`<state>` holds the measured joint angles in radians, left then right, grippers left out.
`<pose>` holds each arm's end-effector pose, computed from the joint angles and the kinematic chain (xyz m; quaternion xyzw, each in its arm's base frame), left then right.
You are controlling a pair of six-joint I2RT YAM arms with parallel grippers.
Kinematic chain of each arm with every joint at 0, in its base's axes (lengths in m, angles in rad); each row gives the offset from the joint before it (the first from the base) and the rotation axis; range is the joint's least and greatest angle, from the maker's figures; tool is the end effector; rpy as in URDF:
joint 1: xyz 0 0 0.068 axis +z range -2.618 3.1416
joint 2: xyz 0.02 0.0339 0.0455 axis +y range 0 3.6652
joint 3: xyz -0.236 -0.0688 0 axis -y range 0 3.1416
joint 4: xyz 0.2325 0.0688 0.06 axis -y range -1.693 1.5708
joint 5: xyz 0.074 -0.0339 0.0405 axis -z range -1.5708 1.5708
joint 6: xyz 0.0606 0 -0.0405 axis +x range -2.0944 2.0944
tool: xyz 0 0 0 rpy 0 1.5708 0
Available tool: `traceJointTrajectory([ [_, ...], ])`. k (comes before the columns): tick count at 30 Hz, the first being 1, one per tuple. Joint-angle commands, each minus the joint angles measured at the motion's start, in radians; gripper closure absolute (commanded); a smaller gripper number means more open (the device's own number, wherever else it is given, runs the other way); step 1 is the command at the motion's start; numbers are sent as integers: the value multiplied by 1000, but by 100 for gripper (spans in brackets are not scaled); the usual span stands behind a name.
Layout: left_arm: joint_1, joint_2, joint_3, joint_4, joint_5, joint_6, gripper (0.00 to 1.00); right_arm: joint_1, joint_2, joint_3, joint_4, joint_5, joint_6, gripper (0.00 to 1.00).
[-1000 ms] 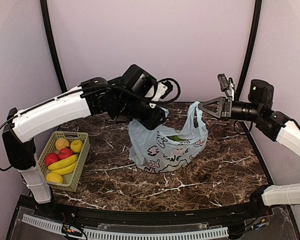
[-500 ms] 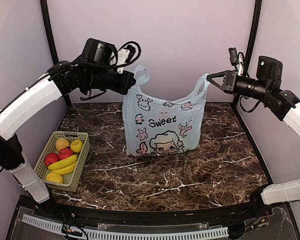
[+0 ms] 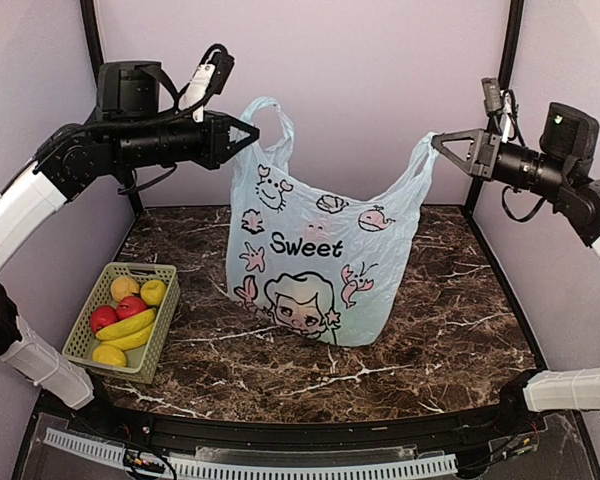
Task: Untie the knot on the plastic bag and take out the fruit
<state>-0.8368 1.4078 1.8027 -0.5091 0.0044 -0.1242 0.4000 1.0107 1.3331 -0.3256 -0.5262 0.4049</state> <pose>0.2054 -0.2281 0.4759 0.2617 0.6989 -0.3091 0.5895 0.1931 0.1147 0.4436 -0.1819 0.6843 0.4365 0.5551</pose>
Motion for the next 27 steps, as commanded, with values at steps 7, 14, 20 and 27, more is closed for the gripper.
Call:
traceJointTrajectory([
  [7,137,128,31,86,201,-33,99,-3,172,75,22,109,-31,100],
  [14,196,218,133,155,365,-11,99,-6,246,254,17,64,-82,100],
  [20,199,148,-43,292,398,57,99,-2,189,183,97,-153,-95,100],
  [27,199,-144,-768,674,376,-20,97,111,24,-300,149,-188,-81,100],
])
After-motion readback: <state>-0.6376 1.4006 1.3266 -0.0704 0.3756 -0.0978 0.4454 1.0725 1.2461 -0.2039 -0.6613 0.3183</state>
